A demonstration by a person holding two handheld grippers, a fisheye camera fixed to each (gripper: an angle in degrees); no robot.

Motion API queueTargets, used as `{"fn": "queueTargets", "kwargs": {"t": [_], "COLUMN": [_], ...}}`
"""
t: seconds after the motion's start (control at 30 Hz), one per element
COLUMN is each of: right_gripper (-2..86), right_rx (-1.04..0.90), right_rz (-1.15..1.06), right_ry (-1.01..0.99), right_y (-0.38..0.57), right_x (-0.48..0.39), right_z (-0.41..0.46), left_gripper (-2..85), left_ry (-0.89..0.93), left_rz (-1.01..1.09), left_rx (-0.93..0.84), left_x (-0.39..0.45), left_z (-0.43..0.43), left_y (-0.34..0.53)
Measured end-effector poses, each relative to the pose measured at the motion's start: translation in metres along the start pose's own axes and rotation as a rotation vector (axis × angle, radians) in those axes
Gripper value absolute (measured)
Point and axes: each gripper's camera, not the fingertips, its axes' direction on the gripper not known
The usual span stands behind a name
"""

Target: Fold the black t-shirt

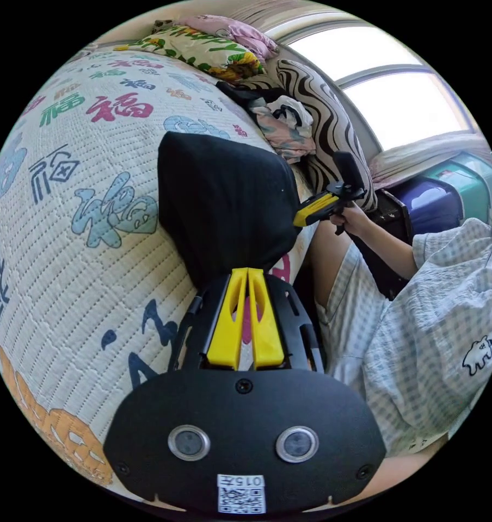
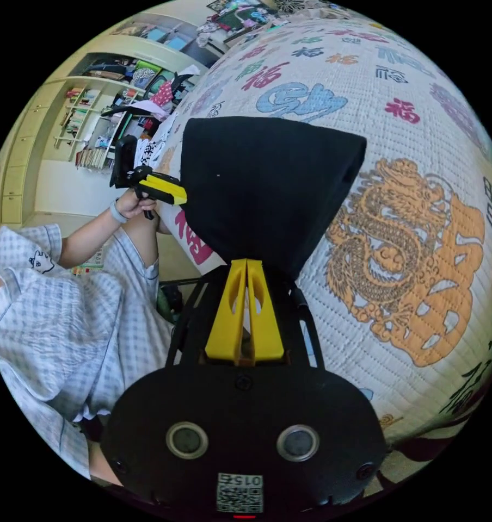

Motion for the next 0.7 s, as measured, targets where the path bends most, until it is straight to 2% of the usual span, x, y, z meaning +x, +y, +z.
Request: {"fn": "queueTargets", "kwargs": {"t": [0.13,0.2,0.27,0.33,0.5,0.7], "right_gripper": [0.9,4.0,9.3,13.3,14.7,11.1], "right_rx": [0.059,0.162,0.32,0.367,0.322,0.278], "right_rz": [0.025,0.01,0.064,0.122,0.177,0.109], "right_ry": [-0.111,-0.173,-0.25,-0.306,-0.482,-0.656], "right_y": [0.006,0.012,0.022,0.022,-0.008,-0.06], "right_x": [0.017,0.026,0.05,0.074,0.113,0.117], "right_z": [-0.004,-0.017,-0.032,-0.03,0.009,0.052], "left_gripper": [0.7,8.0,12.1,14.3,14.4,10.8], "left_ry": [0.018,0.057,0.072,0.07,0.303,0.349], "left_rz": [-0.032,-0.073,-0.13,-0.168,-0.212,-0.225], "left_rx": [-0.013,0.144,0.226,0.239,0.21,0.214], "left_x": [-0.007,-0.017,-0.03,-0.045,-0.076,-0.076], "left_z": [-0.041,-0.091,-0.123,-0.144,-0.144,-0.167], "left_y": [0.002,0.013,0.019,0.021,-0.003,-0.015]}}
